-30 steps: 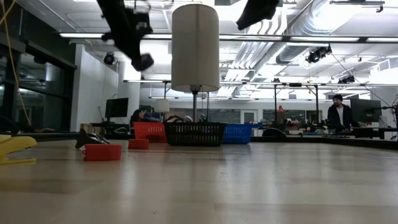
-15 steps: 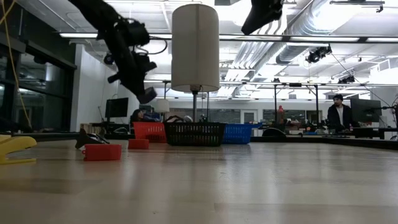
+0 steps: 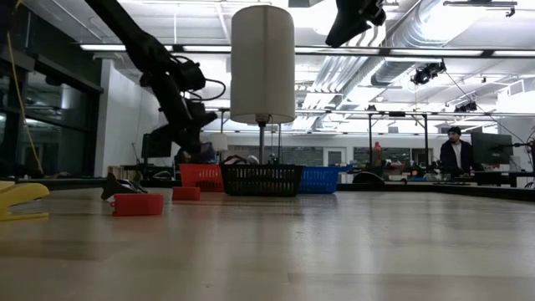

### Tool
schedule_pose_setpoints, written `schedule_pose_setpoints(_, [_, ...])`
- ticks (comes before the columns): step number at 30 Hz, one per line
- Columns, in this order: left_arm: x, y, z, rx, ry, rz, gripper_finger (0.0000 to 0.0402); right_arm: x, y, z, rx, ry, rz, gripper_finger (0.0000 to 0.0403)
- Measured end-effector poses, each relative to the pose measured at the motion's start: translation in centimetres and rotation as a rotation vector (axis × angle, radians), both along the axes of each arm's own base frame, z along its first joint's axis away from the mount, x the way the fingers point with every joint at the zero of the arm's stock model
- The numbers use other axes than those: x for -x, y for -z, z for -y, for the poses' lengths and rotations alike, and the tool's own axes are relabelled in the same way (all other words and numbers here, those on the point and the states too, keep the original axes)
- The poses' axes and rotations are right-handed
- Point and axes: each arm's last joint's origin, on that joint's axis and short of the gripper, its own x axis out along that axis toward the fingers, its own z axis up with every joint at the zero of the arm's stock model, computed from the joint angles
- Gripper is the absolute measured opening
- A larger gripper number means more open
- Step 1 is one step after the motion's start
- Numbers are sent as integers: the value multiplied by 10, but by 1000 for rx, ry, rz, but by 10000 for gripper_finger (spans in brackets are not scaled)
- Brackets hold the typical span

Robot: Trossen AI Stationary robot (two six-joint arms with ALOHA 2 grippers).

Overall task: Pick and place Stapler, Stapler remover, tape
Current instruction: Put the blue tape into the red bin

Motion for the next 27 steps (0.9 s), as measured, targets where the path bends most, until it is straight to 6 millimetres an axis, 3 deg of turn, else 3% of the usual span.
schedule_pose_setpoints(22, [-11,7,-2,-50,0,-25,35,1,-1,2,11,112,37,154])
schedule_pose_setpoints(27, [-15,21,-2,3,-13,-28,35,1,-1,3,12,135,47,154])
